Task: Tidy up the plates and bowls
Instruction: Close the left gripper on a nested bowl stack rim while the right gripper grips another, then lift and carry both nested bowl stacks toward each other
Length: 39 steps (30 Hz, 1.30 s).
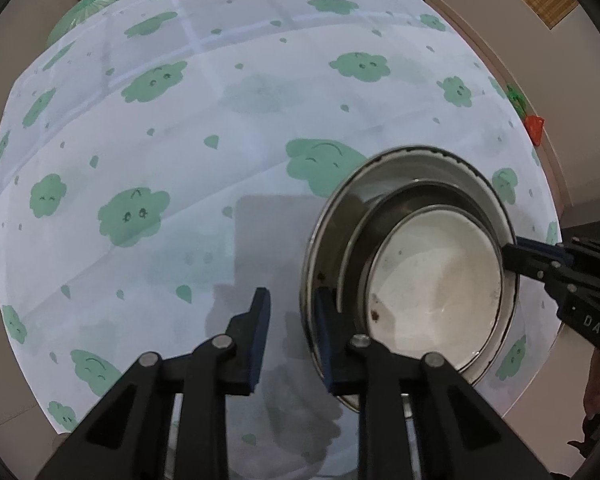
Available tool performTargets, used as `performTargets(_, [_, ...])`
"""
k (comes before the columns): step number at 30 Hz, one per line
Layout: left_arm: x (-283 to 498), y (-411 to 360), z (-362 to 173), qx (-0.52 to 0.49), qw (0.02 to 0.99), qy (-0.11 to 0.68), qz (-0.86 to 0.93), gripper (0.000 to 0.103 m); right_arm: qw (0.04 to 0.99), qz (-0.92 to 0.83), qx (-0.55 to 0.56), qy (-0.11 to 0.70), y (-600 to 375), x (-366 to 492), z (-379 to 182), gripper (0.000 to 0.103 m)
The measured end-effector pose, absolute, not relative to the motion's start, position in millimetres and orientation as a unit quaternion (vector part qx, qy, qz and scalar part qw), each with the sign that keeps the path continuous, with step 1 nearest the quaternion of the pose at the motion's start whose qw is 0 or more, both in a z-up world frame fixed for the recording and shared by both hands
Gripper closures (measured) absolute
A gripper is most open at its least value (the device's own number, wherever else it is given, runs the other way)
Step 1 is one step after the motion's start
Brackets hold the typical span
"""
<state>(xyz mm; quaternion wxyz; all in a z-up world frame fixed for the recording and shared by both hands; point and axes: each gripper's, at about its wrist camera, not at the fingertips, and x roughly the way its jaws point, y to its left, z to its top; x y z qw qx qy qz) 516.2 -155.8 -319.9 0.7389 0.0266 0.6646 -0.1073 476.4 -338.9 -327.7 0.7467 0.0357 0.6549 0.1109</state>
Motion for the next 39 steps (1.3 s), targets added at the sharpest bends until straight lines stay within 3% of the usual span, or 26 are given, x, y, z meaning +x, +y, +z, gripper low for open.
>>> performTargets(5, [514.0, -159.2, -320.0, 0.033, 0.74, 0.663, -0.104, 0.089, 0.746, 0.111, 0.042, 0.656, -337.7, 476.4, -327.3, 0.091])
performTargets(8, [512.8, -161.1, -320.7, 0.031, 0.736, 0.666, -0.113, 0.1, 0.745, 0.115, 0.038, 0.656, -336.4, 476.2, -327.6, 0.096])
performTargets(39, [430.0, -139.5, -264.8, -0.02, 0.769, 0.638, -0.032, 0.101, 0.752, 0.187, -0.004, 0.631, -319.4, 438.6, -274.7, 0.097])
